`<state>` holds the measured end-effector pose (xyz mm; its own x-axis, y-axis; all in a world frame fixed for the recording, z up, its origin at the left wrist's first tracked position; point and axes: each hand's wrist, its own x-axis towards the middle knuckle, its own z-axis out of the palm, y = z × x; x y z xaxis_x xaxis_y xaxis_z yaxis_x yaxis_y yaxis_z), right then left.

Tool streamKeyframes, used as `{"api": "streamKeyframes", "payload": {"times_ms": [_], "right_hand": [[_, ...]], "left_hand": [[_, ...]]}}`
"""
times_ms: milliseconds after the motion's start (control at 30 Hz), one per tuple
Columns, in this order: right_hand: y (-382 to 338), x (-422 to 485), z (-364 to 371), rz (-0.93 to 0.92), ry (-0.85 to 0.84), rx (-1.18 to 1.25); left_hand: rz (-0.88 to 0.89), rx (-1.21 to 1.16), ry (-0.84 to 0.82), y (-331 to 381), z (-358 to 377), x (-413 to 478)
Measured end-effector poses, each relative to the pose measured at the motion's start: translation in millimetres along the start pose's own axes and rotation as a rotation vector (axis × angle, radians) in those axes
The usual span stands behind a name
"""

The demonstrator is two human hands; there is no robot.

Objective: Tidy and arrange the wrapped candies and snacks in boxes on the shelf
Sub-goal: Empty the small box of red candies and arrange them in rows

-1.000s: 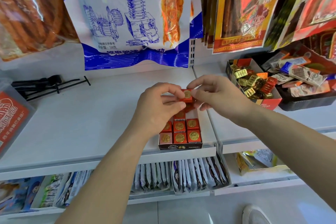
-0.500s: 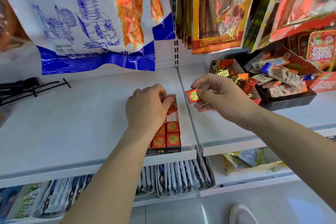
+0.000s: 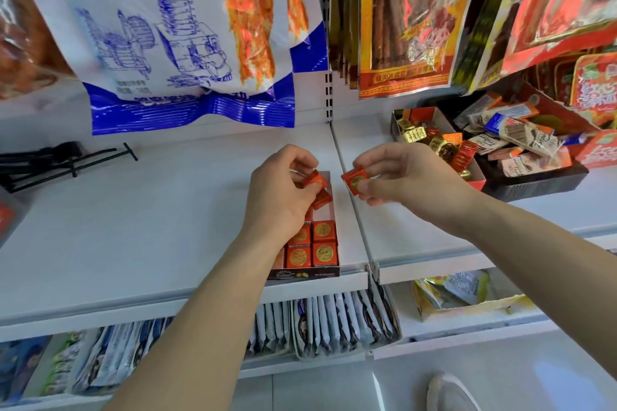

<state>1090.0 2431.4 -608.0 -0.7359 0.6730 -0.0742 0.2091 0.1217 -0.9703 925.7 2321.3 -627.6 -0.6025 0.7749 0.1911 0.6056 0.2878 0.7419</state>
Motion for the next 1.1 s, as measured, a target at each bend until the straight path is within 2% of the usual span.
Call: {"api": "streamKeyframes", "payload": {"times_ms": [200, 367, 633, 867, 967, 1100], "right_hand": [[-3.8, 3.1, 7.0, -0.041, -0.041, 0.119], [-9.5, 7.0, 18.4, -0.071, -0.054, 0.127], [-18.3, 11.2, 39.6, -0.080, -0.084, 0.130], [-22.1, 15.2, 53.3, -0.024, -0.135, 0.136], [-22.6, 18.7, 56.6, -0.017, -0.123, 0.098], [-18.9, 23.1, 50.8, 0.009, 0.068, 0.080]], "left_hand": [[0.030, -0.236, -0.006, 8.5, -21.4, -13.7], [0.002, -0.368, -0.044, 2.9, -35.7, -22.2], [-0.017, -0.434, -0.125, -5.1, -53.9, -26.2], [-0.038, -0.496, -0.059, -12.0, -58.8, -27.5], [-0.037, -0.452, -0.050, -15.4, -58.5, -26.0], [-0.028, -0.073, -0.011, -31.1, -54.1, -15.6]]}}
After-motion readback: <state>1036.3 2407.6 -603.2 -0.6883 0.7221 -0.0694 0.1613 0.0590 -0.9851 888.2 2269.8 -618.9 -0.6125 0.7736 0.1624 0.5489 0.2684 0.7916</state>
